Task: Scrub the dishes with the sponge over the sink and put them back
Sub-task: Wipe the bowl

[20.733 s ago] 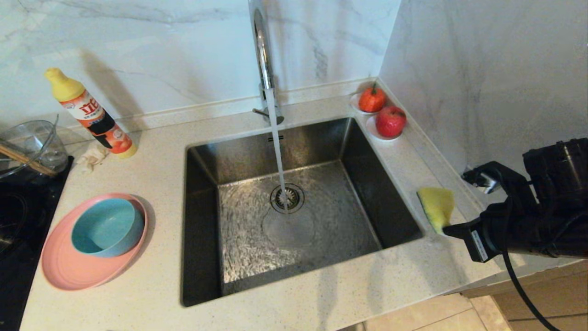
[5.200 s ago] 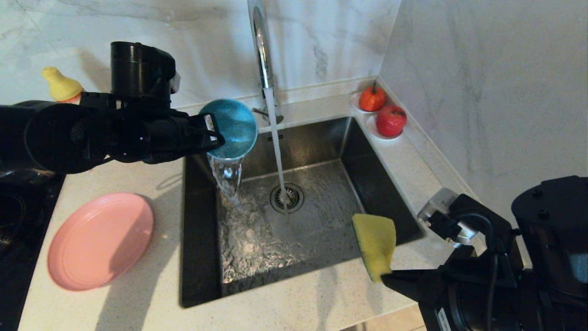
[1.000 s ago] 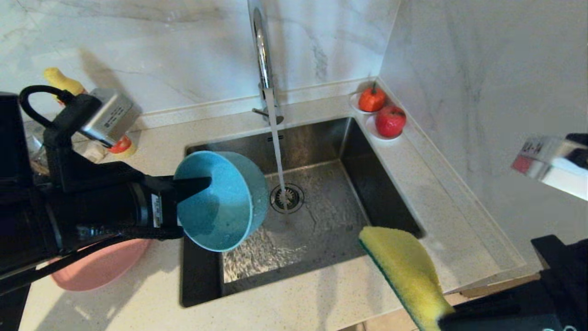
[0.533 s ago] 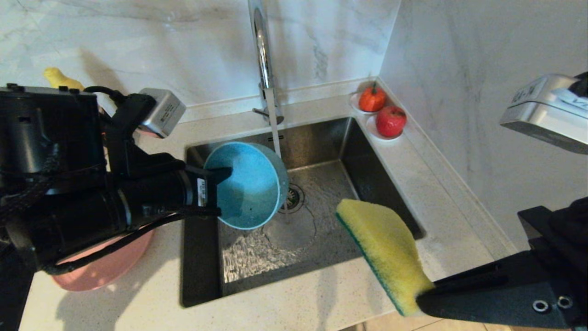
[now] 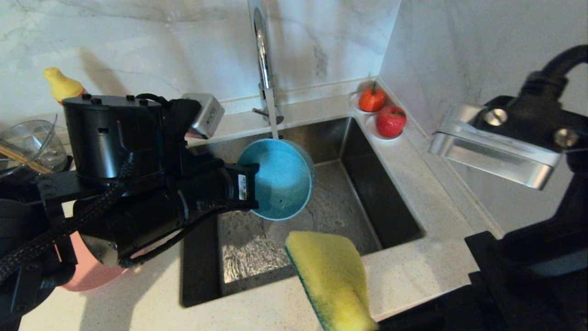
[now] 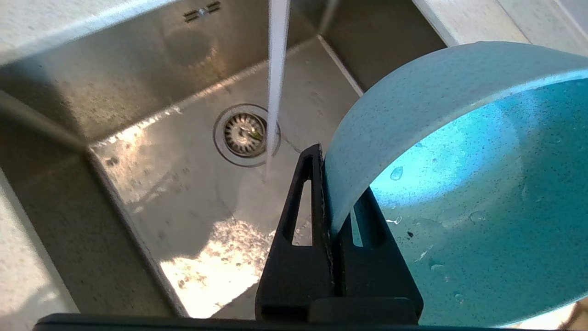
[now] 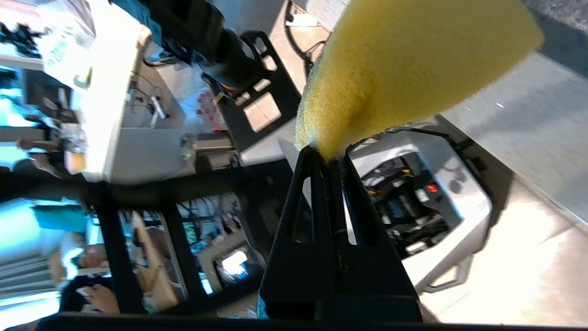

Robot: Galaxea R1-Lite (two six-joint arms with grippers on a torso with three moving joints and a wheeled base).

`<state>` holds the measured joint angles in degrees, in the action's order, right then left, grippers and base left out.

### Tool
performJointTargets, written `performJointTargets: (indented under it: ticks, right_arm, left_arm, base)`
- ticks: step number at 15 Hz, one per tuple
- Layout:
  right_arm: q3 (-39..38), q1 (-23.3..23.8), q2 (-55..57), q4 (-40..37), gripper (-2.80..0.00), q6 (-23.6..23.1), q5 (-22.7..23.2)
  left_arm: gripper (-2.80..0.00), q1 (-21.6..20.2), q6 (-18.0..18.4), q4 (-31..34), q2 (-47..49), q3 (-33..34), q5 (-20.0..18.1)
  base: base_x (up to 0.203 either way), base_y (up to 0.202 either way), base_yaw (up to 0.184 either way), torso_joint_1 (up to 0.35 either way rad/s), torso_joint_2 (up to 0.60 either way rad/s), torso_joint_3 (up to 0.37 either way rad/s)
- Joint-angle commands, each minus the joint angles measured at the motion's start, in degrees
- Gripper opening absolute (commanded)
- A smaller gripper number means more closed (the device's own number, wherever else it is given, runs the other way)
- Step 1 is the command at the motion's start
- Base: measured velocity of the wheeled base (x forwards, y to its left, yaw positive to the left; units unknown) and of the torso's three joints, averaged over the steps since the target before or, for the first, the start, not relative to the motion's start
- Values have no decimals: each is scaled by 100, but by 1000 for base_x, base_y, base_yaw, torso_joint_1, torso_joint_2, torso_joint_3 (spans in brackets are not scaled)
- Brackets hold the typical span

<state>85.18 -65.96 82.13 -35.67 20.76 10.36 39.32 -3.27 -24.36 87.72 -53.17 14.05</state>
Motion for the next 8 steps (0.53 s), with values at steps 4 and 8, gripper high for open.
performJointTargets:
  ticks: [4, 8]
  right_arm:
    - [695, -251, 659, -45, -280, 615, 10]
    - [695, -240, 849, -45, -280, 654, 2]
  left_arm:
    - [-280, 65, -54, -308, 50, 89, 459]
    - [-280, 121, -101, -772, 79, 210, 578]
  base:
    - [0, 0, 0, 0, 0, 0]
    - [0, 0, 0, 0, 0, 0]
